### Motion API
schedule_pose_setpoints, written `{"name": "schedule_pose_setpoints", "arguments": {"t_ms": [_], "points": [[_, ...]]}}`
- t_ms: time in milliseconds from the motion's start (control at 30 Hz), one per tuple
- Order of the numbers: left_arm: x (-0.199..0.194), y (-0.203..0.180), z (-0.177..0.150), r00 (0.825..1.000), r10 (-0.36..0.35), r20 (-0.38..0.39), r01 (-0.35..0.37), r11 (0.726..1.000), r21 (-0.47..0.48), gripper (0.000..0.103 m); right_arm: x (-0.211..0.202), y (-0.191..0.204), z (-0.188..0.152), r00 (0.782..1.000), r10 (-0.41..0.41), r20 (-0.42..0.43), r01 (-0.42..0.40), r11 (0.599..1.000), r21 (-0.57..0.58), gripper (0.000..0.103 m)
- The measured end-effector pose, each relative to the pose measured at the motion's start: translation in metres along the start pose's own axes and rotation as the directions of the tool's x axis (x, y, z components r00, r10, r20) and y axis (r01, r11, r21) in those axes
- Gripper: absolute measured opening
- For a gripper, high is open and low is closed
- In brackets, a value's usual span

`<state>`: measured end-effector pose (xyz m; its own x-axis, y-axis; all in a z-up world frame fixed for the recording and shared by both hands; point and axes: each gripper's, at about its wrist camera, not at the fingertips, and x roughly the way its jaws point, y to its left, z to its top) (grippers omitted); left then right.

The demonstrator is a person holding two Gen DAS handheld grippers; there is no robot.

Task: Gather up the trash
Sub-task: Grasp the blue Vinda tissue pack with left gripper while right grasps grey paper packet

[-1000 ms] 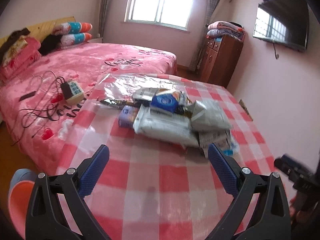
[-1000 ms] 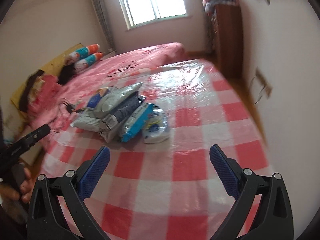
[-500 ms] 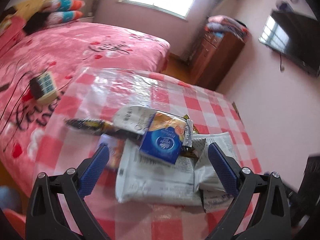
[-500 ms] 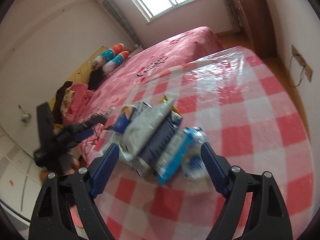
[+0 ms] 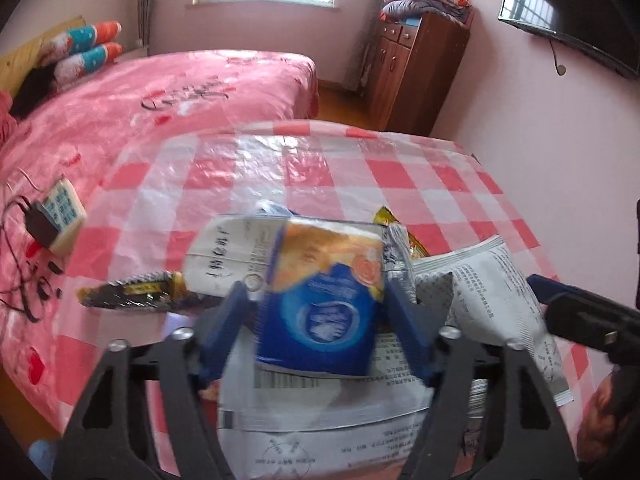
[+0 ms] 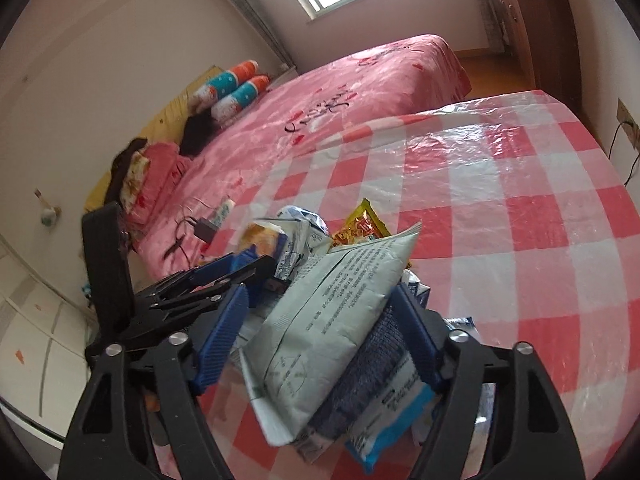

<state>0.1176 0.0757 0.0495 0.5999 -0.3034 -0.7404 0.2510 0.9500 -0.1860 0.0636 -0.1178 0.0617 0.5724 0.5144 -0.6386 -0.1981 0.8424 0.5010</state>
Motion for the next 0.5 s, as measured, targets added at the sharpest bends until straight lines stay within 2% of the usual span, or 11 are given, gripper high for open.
{"name": "schedule_pose_setpoints", "arguments": {"t_ms": [100, 267, 333, 367, 500], "points": [[0.001, 0.002, -0.001, 1.000, -0.010, 0.011, 0.010, 1.000, -0.019, 0.059, 0.006, 0.002, -0.004, 0.999, -0.051, 0.002, 0.051, 0.998, -0.036, 0.066], [-0.002, -0.004, -0.010, 0.999, -0.030, 0.017, 0.031, 0.999, -0.035, 0.053, 0.005, 0.000, -0.012, 0.998, -0.061, 0.021, 0.063, 0.996, -0.063, 0.060], [-0.005, -0.008, -0.015, 0.999, -0.044, 0.019, 0.045, 0.998, -0.041, 0.051, 0.002, 0.000, -0.016, 0.997, -0.068, 0.028, 0.070, 0.995, -0.077, 0.054], [-0.008, -0.012, -0.018, 0.998, -0.063, 0.019, 0.064, 0.997, -0.041, 0.050, 0.001, 0.000, -0.018, 0.997, -0.078, 0.030, 0.080, 0.993, -0.084, 0.043], [-0.019, -0.028, -0.033, 0.994, -0.105, 0.017, 0.105, 0.994, -0.023, 0.048, -0.008, -0.002, -0.029, 0.998, -0.055, 0.037, 0.058, 0.995, -0.086, 0.035]]}}
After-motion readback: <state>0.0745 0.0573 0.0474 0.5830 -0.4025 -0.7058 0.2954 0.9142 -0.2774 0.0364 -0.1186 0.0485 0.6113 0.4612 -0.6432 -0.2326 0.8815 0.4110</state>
